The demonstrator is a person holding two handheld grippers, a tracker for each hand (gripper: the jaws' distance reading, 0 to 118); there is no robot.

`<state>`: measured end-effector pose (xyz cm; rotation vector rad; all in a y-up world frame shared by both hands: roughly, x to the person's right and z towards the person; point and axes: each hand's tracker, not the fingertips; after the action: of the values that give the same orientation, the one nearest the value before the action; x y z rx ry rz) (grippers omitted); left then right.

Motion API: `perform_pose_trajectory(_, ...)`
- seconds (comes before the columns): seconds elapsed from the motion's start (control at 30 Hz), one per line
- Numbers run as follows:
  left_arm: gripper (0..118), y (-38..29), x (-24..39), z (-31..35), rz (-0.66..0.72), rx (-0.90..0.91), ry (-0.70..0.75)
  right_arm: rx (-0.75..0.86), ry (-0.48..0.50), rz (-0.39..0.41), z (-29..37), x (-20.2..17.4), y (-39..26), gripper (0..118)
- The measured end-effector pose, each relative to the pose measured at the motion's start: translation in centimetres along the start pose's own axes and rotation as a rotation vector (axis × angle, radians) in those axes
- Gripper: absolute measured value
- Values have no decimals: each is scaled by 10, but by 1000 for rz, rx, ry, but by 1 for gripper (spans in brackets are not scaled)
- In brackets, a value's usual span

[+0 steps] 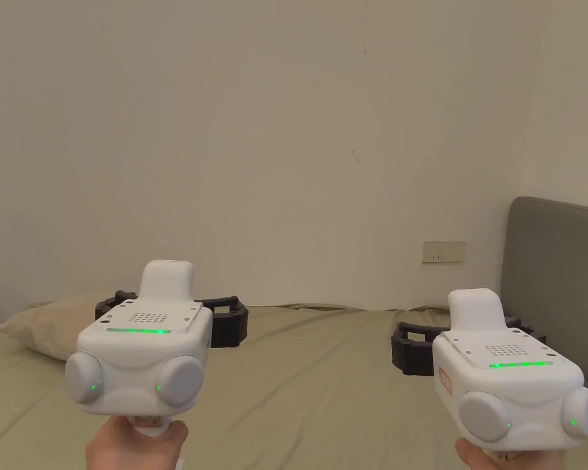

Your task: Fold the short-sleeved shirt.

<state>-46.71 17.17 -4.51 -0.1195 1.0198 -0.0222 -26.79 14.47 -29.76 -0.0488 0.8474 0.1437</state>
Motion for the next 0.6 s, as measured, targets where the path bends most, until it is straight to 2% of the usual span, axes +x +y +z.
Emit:
perform_pose_trajectory(0.1,115,-1,-2,0,8,-23,-96,12,-8,-6,3,-2,0,115)
perform_pose_trajectory(0.13,89,-3,-2,1,-9,-20,-120,13,-5,-5,6,-2,0,100)
perform_pose_trajectory(0.17,36,-4,0,2,-31,-19,-113,22,-10,4,7,-4,-2,62)
perform_pose_trajectory(0.2,0,-6,4,1,-71,-28,-65,19,-38,37,7,-6,-4,3)
perform_pose_trajectory(0.23,0,-10,7,0,-87,-12,-26,-21,-76,76,4,-8,-9,3)
perform_pose_trajectory(0.27,0,-12,1,1,-85,-13,-5,-22,-37,48,4,-6,-13,3)
perform_pose_trajectory(0.3,0,-16,0,-2,-55,-46,-99,-47,75,19,4,-2,-15,3)
perform_pose_trajectory(0.33,0,-18,-1,-3,-53,-47,-78,-73,102,10,3,-2,-19,3)
perform_pose_trajectory(0.4,0,-25,-2,-2,-58,-51,-44,-67,76,38,3,-9,-26,3)
perform_pose_trajectory(0.47,0,-33,-14,-2,-33,-70,-35,-65,142,58,7,-20,-27,3)
perform_pose_trajectory(0.6,0,-62,-75,20,7,-131,30,-53,300,66,8,-84,-29,3)
